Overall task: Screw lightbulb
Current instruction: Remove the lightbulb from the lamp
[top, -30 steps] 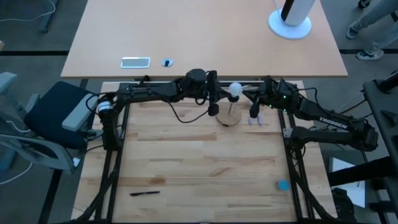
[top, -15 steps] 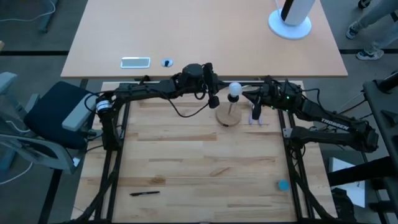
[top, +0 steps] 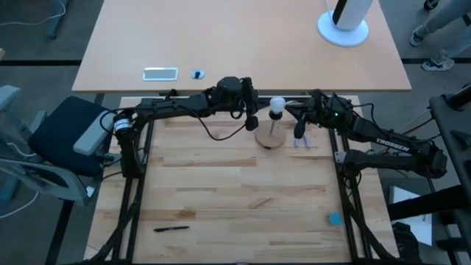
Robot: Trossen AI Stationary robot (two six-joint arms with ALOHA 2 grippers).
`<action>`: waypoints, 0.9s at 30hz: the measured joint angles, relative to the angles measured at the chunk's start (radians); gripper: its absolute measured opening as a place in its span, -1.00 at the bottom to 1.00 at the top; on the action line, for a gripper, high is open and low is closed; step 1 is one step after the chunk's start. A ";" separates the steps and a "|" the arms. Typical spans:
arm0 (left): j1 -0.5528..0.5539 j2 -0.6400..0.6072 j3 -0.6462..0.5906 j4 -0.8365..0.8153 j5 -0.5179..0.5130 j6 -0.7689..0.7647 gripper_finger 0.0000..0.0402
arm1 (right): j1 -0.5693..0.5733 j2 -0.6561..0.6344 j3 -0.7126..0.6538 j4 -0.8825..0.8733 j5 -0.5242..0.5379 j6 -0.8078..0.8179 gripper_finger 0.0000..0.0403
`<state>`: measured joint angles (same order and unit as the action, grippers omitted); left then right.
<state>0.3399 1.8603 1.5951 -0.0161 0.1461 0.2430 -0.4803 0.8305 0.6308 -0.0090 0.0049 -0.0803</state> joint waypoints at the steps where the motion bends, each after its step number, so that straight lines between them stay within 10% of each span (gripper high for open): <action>1: -0.003 0.000 0.000 -0.005 0.011 -0.001 -1.00 | 0.000 -0.003 0.000 -0.001 0.002 0.000 -0.94; 10: -0.024 -0.007 0.000 -0.016 0.078 0.006 -1.00 | 0.002 -0.041 -0.001 -0.043 0.042 0.001 -0.94; 19: -0.016 -0.012 0.000 0.049 -0.171 0.038 -1.00 | 0.003 -0.080 -0.001 -0.047 -0.060 0.019 -0.94; 27: -0.005 0.010 -0.001 0.081 -0.143 0.033 -1.00 | 0.003 -0.014 -0.001 0.005 -0.058 0.015 -0.94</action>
<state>0.3346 1.8706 1.5944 0.0644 0.0028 0.2760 -0.4778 0.8168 0.6296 -0.0041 -0.0535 -0.0654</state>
